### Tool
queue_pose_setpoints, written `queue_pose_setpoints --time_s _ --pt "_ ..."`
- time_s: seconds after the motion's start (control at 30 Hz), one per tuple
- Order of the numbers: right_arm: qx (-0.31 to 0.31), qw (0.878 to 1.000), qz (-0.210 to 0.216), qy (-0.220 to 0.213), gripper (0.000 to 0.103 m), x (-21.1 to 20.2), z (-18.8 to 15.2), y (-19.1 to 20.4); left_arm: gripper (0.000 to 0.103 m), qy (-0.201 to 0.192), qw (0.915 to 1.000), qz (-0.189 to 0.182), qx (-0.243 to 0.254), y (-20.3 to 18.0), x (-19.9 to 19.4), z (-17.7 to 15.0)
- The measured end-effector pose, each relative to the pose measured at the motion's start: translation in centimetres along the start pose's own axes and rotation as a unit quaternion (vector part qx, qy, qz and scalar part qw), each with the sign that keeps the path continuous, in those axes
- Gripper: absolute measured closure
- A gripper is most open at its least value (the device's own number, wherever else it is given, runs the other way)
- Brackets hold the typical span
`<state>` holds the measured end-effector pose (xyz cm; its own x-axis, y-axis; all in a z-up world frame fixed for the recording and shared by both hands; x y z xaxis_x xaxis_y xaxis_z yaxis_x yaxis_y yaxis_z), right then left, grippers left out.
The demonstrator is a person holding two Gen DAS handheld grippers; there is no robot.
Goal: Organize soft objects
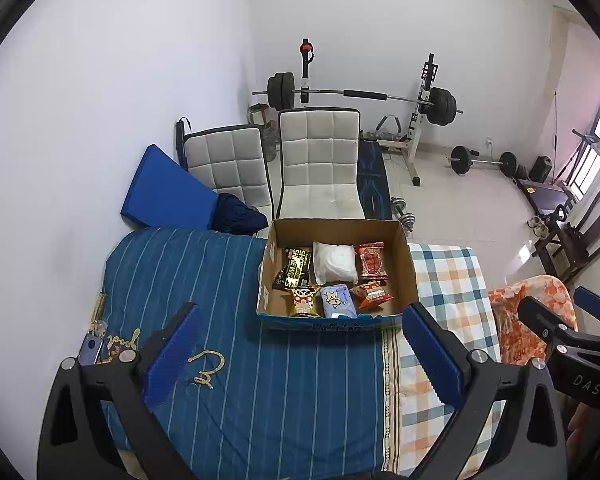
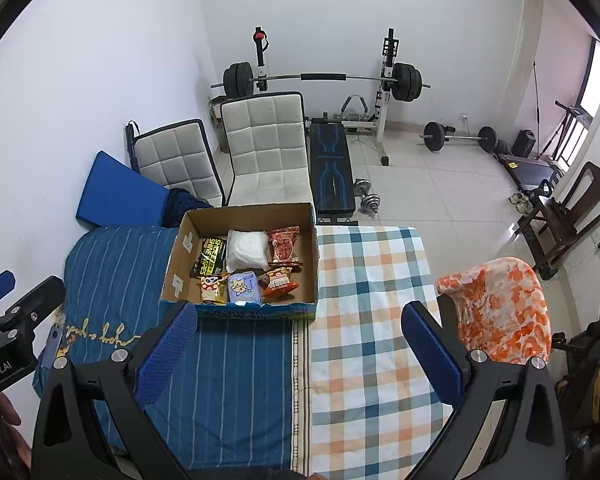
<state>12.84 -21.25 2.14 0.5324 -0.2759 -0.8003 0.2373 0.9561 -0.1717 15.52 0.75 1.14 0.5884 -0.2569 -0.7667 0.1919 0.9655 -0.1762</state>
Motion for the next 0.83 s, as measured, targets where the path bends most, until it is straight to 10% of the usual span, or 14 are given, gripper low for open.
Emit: queue_pose_setpoints --time_s 0.83 --pt "-0.005 1.0 -0.007 -0.009 0.0 -0.74 0.23 0.01 0.001 0.001 0.9999 0.009 -0.005 0.2 -0.06 -0.27"
Point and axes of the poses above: each gripper's, at about its wrist camera, not at the fingertips, and x roughly the way its jaws point, y to its left, z to its top, the point moved 3 cm from there along x, roughly the way its jaws point, and after that the axes turned 14 degrees about -z, right-handed, at the moved point
